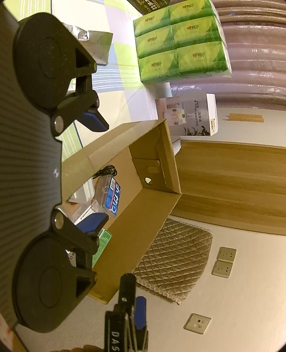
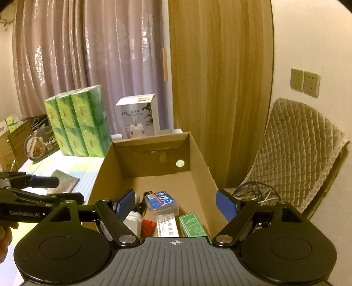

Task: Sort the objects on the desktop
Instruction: 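Move both tools back over the table toward the foil bag and tablet box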

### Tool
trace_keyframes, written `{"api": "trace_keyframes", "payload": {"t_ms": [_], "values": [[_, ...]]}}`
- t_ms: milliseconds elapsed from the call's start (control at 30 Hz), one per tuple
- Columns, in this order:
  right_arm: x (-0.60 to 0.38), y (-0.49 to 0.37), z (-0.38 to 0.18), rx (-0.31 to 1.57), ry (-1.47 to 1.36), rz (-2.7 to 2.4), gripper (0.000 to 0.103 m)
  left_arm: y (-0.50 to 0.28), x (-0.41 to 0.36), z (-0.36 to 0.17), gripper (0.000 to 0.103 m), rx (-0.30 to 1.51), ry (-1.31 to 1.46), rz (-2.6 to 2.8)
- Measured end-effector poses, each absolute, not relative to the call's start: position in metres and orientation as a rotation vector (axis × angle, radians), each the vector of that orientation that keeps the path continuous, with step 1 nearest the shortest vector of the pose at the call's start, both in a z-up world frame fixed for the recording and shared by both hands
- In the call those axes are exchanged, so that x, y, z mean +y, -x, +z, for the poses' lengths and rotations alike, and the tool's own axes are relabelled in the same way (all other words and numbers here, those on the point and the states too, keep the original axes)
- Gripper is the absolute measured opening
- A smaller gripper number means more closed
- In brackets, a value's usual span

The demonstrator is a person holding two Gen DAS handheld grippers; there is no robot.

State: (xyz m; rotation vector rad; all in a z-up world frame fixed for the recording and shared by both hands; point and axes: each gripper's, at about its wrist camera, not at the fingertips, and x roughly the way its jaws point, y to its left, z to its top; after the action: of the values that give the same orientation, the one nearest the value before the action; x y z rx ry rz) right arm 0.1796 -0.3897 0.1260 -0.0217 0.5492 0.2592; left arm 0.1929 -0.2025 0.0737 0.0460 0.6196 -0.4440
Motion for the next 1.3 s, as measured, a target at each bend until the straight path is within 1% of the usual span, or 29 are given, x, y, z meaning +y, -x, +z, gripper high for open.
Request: {"api": "trace_keyframes", "payload": {"t_ms": [400,900,1300], "values": [[-0.367,-0.162,0.147,0.515,0.068,0.298,0.085,-0.184,-0.166,0.077,0.078,0.617,-0.043,-0.398],[-0.308,-0.158,0.151,0.503,0.102,0.397,0.089,-0.168,-0.083,0.084,0.081,0.604,-0.022,-0.282],[-0.241,-0.152,0.137,0.527,0.089,0.546,0.09,-0.159,0.002,0.077,0.081,0.633,-0.013,-0.14]]}}
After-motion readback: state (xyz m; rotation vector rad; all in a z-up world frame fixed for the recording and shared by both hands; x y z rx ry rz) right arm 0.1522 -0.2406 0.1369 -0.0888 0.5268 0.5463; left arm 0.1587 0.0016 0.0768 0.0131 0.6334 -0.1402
